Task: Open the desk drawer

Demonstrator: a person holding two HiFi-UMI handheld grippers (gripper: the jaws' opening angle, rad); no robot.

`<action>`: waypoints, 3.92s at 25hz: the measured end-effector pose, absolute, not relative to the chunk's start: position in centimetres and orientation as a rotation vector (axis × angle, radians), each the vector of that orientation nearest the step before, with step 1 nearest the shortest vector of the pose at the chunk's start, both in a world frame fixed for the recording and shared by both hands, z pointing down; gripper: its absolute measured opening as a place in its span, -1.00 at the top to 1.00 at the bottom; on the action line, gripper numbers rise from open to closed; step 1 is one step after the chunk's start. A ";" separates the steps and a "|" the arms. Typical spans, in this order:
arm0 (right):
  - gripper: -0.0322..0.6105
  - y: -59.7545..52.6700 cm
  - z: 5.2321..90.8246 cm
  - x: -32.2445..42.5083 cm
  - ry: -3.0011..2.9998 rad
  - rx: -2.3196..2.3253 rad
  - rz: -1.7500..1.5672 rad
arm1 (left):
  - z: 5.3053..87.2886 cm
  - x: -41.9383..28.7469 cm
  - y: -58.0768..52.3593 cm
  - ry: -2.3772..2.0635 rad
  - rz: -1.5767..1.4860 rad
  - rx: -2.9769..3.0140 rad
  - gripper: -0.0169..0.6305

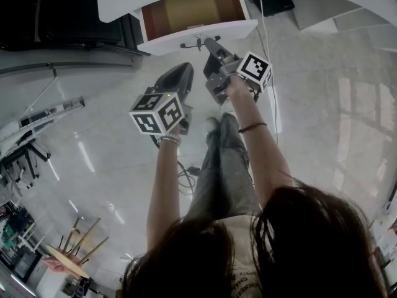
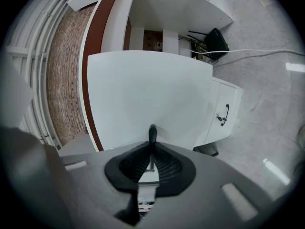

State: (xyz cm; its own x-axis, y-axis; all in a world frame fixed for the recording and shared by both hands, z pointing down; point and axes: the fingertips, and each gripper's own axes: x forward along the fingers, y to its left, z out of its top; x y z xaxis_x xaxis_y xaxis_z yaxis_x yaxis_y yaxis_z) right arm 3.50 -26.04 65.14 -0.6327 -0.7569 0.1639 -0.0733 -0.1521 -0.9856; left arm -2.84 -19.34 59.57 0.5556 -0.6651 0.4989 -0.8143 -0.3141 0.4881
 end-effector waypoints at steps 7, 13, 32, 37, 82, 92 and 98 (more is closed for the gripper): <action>0.81 -26.1 64.7 3.6 1.630 -0.940 -1.826 | 59.1 -3.0 -19.2 -1.183 0.262 2.070 0.95; 0.81 -26.0 64.7 3.6 1.623 -0.948 -1.832 | 59.3 -3.1 -19.0 -1.182 0.264 2.065 0.95; 0.74 -26.1 65.6 3.3 1.689 -0.952 -1.819 | 60.1 -3.1 -19.8 -1.172 0.267 2.050 0.95; 0.71 -25.9 65.5 3.5 1.740 -0.975 -1.815 | 60.1 -3.2 -19.9 -1.176 0.265 2.049 0.95; 0.89 -12.2 18.4 4.3 2.934 -1.043 -0.666 | 20.2 0.0 -10.0 -1.304 0.095 2.437 0.95; 0.89 -12.2 17.6 4.2 2.954 -1.029 -0.607 | 19.3 0.3 -9.9 -1.316 0.112 2.470 0.95; 0.89 -12.1 17.9 4.3 2.962 -0.994 -0.606 | 19.3 1.0 -10.0 -1.325 0.133 2.484 0.95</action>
